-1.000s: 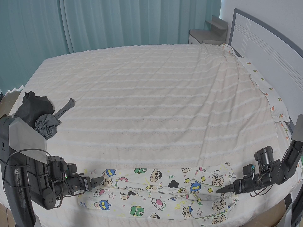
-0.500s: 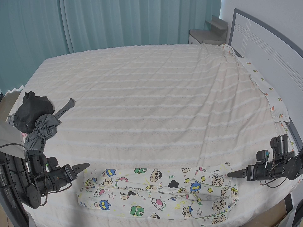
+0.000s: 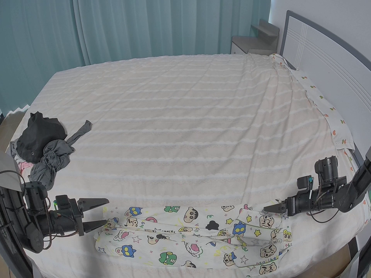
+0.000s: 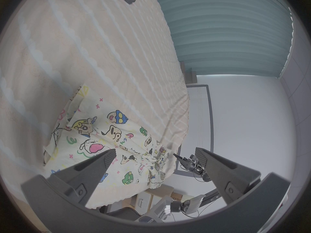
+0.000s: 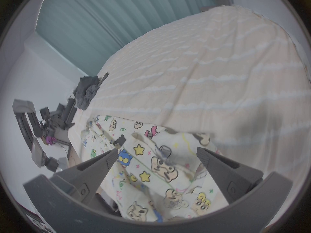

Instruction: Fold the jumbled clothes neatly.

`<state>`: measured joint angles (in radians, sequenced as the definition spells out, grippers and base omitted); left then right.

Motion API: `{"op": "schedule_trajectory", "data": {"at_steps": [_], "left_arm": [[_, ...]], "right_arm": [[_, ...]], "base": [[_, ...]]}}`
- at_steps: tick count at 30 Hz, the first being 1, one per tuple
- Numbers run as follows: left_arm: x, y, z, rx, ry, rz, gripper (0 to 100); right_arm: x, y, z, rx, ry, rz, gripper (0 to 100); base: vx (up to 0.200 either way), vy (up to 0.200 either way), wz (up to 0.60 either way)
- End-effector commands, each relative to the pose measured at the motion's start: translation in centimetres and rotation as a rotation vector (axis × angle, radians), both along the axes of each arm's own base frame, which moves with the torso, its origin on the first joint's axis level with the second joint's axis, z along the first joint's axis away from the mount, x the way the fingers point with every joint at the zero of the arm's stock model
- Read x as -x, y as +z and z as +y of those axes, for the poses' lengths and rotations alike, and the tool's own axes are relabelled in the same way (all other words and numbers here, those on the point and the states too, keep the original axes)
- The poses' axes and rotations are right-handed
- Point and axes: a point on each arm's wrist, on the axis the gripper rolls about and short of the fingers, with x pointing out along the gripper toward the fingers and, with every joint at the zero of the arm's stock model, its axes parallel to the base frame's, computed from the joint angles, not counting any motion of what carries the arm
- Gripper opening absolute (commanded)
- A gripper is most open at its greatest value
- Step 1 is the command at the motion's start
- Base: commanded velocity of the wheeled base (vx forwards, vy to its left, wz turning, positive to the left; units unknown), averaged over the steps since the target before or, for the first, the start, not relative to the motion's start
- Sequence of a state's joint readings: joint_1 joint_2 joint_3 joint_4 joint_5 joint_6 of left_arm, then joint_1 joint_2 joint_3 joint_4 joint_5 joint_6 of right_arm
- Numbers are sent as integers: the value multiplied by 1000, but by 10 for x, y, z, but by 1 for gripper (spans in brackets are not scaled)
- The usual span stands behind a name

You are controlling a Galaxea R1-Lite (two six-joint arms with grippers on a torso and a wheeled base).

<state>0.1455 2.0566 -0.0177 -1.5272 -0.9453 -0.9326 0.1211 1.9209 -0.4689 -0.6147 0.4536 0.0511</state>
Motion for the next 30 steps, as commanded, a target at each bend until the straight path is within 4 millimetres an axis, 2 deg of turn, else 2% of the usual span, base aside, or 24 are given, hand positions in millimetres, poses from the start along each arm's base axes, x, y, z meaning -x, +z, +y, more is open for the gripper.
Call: {"op": "schedule_trajectory", "data": {"at_steps": [1,11,22,30], "left_arm": [[4,-6,9,30,17,41,100],[4,-6,9,31,16,44,100],[4,-6,9,31,16,44,100],[4,-6,9,30,15,43,100]], "right_arm": [[-17,-17,7,69,62,9,100],[-14,-23,18,106,146,12,100],[-15,-38,18,126,168,48,100],[-19,-41,28,128,199,47,100]], "base": [[0,0,0],[0,0,0],[0,0,0],[0,0,0]]}}
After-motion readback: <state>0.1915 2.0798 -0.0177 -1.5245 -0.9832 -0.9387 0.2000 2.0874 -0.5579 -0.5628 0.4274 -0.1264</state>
